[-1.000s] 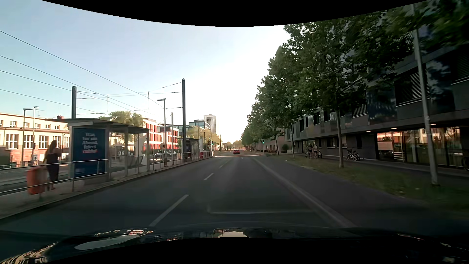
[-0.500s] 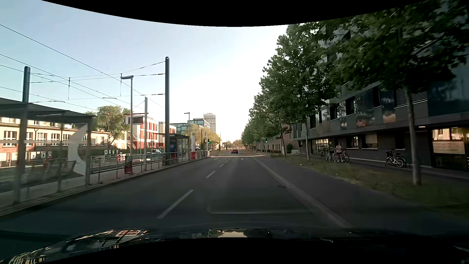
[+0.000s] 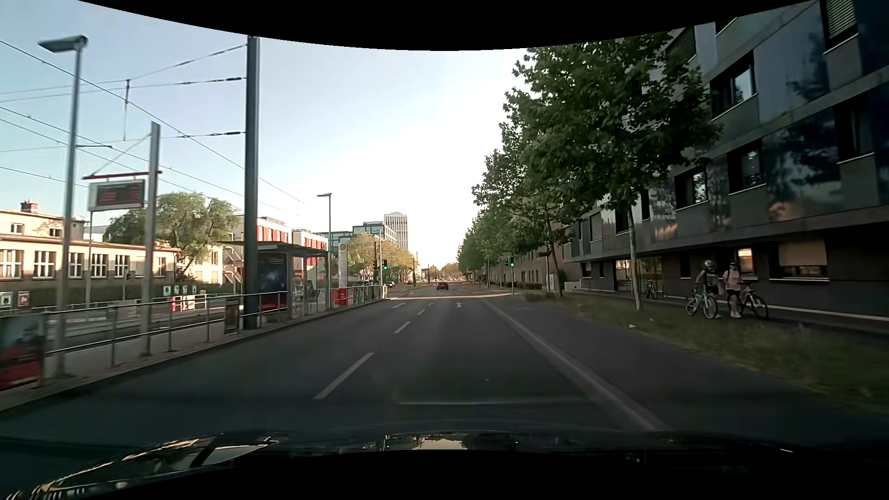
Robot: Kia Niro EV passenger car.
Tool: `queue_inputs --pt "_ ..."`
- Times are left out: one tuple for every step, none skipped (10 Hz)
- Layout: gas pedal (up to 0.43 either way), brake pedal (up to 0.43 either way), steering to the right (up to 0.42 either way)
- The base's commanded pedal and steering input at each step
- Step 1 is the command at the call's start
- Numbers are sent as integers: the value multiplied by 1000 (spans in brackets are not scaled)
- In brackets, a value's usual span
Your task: Follow the waypoints while adhering to traffic rules and regulations
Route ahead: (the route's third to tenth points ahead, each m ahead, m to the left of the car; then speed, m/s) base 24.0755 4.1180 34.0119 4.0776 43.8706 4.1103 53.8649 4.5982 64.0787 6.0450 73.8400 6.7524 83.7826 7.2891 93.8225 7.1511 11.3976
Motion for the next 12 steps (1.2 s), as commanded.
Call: queue_inputs --pt "177 0 -1" --pt "177 0 -1" --pt "177 0 -1" --pt "177 0 -1" --pt "169 0 -1" --pt "169 0 -1" --pt "169 0 -1" --pt "169 0 -1" --pt "157 0 -1" --pt "157 0 -1" --pt "157 0 -1" --pt "157 0 -1"
